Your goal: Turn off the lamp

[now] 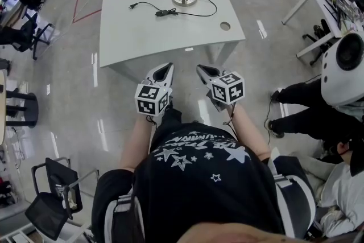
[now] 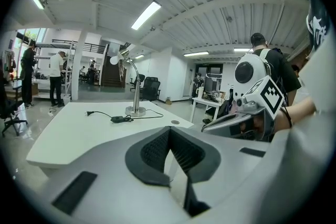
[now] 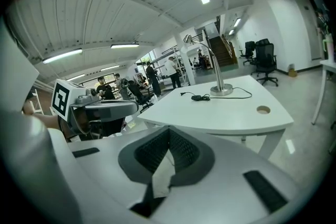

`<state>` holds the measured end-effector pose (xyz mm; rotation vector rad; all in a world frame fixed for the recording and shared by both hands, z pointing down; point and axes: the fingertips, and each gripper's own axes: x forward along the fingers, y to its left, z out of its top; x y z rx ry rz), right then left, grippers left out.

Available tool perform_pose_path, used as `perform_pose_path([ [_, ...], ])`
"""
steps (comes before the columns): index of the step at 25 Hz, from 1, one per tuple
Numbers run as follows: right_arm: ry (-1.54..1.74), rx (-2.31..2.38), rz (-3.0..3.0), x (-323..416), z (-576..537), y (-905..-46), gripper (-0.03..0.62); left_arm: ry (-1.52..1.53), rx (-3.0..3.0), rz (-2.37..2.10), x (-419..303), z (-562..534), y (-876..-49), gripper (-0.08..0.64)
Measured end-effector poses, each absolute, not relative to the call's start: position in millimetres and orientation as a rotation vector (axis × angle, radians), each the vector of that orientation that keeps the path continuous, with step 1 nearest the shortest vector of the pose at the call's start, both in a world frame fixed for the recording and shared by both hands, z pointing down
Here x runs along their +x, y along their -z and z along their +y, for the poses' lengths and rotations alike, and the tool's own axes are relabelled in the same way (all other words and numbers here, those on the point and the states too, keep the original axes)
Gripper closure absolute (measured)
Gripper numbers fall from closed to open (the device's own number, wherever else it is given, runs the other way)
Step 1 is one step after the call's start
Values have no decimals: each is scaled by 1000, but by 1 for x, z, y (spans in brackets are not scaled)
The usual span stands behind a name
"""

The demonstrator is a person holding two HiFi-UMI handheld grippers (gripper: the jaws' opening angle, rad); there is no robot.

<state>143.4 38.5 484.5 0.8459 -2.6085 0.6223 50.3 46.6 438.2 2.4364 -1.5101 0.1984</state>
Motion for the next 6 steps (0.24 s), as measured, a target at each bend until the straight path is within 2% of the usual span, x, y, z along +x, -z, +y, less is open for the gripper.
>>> perform_pose_path([
  [6, -615, 825, -2634, 156, 56, -488, 588, -186, 2439, -1527, 63, 65, -443, 549],
])
